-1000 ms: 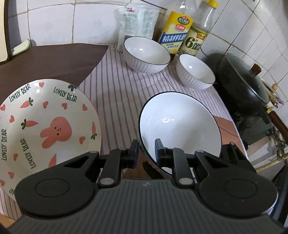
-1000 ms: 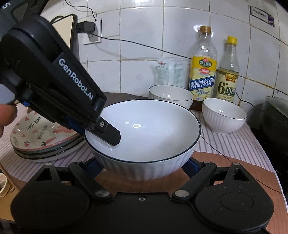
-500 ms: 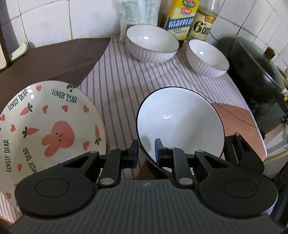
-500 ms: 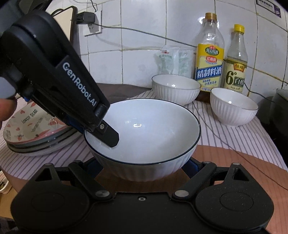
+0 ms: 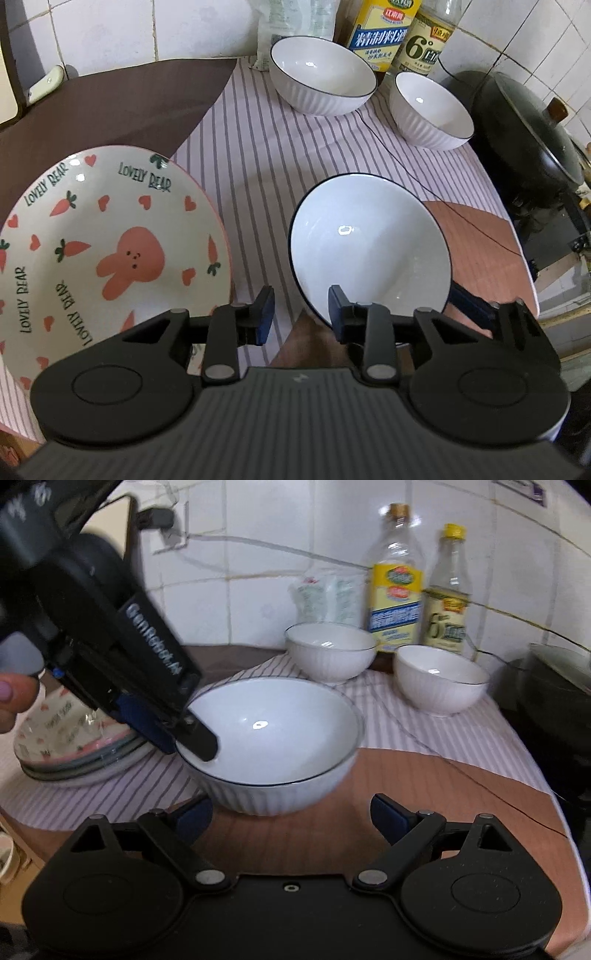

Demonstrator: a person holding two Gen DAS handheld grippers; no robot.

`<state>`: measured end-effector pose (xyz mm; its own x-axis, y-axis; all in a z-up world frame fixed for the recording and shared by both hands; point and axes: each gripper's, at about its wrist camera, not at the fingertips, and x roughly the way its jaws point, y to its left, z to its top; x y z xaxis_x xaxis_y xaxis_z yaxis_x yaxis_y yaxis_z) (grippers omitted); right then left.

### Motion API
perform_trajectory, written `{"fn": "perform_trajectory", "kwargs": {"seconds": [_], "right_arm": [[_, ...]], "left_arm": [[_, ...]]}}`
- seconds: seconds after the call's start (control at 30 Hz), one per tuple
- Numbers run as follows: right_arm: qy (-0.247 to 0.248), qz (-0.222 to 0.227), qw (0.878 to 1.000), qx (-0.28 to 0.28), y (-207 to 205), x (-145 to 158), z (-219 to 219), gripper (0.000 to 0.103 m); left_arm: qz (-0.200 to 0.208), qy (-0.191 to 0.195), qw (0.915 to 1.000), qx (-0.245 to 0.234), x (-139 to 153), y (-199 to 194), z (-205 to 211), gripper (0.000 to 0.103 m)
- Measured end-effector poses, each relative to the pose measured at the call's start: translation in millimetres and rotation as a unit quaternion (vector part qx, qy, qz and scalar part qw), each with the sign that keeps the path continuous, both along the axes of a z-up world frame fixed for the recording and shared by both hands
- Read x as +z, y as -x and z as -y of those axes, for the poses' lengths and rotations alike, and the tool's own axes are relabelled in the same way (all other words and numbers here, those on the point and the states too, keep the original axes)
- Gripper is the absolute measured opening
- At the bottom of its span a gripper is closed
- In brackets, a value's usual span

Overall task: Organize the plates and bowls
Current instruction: 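Carry the white bowl with the left gripper onto the striped cloth, release, then move the left gripper to a white bowl beside the bottles, grasp rim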

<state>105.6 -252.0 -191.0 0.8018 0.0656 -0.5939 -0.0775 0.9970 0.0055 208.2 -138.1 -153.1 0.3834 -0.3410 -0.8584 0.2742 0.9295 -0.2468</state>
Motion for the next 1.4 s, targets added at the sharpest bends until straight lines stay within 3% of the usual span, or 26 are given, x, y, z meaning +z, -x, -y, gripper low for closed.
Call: {"fn": "perform_trajectory", "kwargs": {"seconds": [0.27,0.43,0.5,0.83,1.13,1.4], "right_arm": [[-0.028,0.033,0.998,-0.047,21.9,45.2,16.6,0.095],[-0.041,0.035,0.996,-0.068,17.2,67.8,23.7,0.095],[-0.031,0.023,0.996,-0.080,10.8,74.8,24.2,0.095],[-0.011,0.054,0.993,-0.101,-15.5,91.1,36.4,0.095],[-0.047,0.054,0.986,-0.153,-65.1,76.8,74.6,0.086],[-0.094,0.019,0.971,-0.217,-106.6,36.5,108.2,0.067]], "left_arm": [[0.014,0.010,0.9997,-0.016,36.6,5.2,-6.9,0.035],[0.035,0.011,0.9984,-0.043,67.3,7.7,-1.1,0.045],[0.053,0.013,0.9971,-0.052,78.2,9.9,2.5,0.057],[0.096,0.037,0.9906,-0.089,114.8,-2.1,25.2,0.068],[0.105,0.065,0.9898,-0.072,93.2,-56.2,51.6,0.066],[0.061,0.099,0.9916,-0.056,49.7,-103.9,93.3,0.061]]}}
